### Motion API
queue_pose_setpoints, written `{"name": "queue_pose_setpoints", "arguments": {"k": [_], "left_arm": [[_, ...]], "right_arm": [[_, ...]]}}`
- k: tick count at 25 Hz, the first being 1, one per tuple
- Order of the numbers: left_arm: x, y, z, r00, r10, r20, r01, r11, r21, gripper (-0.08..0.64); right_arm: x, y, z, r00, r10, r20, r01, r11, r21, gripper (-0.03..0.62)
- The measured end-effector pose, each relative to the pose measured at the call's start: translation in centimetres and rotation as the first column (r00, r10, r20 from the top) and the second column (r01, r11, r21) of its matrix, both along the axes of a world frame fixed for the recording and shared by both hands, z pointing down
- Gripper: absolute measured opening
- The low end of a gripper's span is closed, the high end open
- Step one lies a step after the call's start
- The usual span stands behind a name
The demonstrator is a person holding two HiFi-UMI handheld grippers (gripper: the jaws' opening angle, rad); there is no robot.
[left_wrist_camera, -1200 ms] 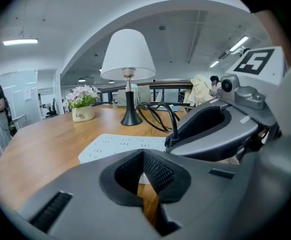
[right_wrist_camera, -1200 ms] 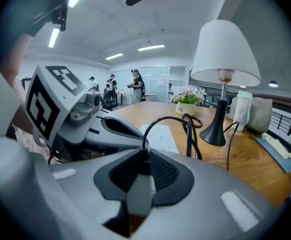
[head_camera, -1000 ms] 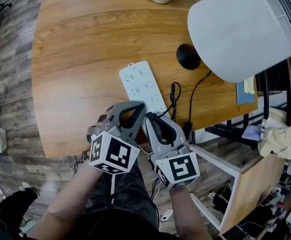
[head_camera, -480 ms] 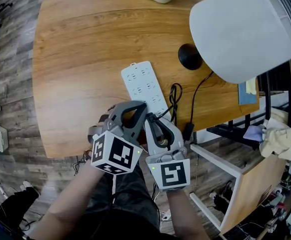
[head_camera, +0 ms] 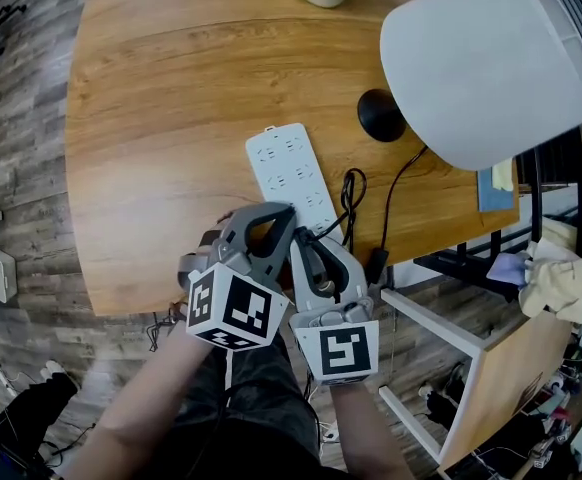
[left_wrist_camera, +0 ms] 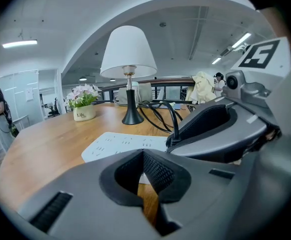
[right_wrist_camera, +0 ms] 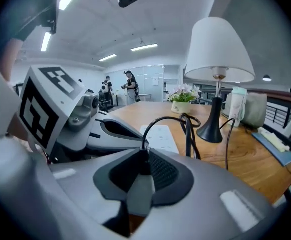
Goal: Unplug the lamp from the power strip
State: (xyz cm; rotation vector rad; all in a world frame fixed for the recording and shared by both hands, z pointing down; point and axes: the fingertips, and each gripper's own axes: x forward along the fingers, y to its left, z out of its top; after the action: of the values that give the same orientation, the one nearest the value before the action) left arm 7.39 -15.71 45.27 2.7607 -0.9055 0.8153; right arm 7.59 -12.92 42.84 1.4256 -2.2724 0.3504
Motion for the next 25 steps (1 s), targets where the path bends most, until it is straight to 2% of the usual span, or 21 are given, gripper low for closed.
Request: {"name": "queue_pose_setpoints", "arguments": {"k": [2,5,8,10,12,16,18,19,21,25], "left_arm": [[0.0,0.0,0.0,1.000,-0.002,0.001,0.002,1.000,0.000,-0.005],[-0.1,0.1,0.1,1.000,-0.007,-0.001,0.007,1.000,0.001,-0.005],[0.0,0.0,-0.1,1.000,-0.009,-0.005,0.009,1.000,0.004,-0.005],[0.0,0.0,-0.1,1.000,-0.008,-0.004,0.009,1.000,0.004,-0.005],[0.0,0.0,0.0,1.000,-0.009,-0.002,0.009,1.000,0.002,-0.005],[0.0,0.0,0.1,1.000,-0.013,-0.008,0.013,1.000,-0.009,-0.005],[0.0,-0.1,0.0,1.000,-0.012,-0.012,0.012,1.000,-0.012,-0.005],[0.0,-0.1,0.0,1.000,-0.012,-0.011,0.012,1.000,-0.011,-0.005],[0.0,-0.1,0.0,1.000,-0.012,-0.009,0.012,1.000,-0.006,-0.005],[0.2,0.1,0.0,1.000,-0.012,-0.011,0.012,1.000,-0.005,-0.005]], "right_arm": [[-0.1,0.1,0.1,1.000,-0.002,-0.029,0.002,1.000,0.012,0.066],[0.3,0.2,0.2,0.997,0.021,0.071,-0.021,1.000,-0.013,0.066],[1.0,0.0,0.2,0.982,0.054,0.182,-0.045,0.998,-0.054,0.066],[1.2,0.0,0.2,0.976,0.065,0.209,-0.051,0.996,-0.070,0.066],[1.1,-0.1,0.2,0.980,0.062,0.187,-0.051,0.997,-0.066,0.066],[0.1,0.1,-0.1,1.000,0.015,0.009,-0.015,1.000,-0.002,0.066],[-0.1,0.1,-0.1,1.000,0.016,-0.023,-0.016,1.000,0.009,0.066],[-0.1,0.1,-0.1,1.000,0.024,-0.004,-0.024,1.000,0.008,0.066],[0.4,0.1,-0.1,0.994,0.052,0.096,-0.051,0.999,-0.007,0.066],[2.1,-0.5,-1.6,0.940,0.121,0.319,-0.121,0.992,-0.020,0.066]]}}
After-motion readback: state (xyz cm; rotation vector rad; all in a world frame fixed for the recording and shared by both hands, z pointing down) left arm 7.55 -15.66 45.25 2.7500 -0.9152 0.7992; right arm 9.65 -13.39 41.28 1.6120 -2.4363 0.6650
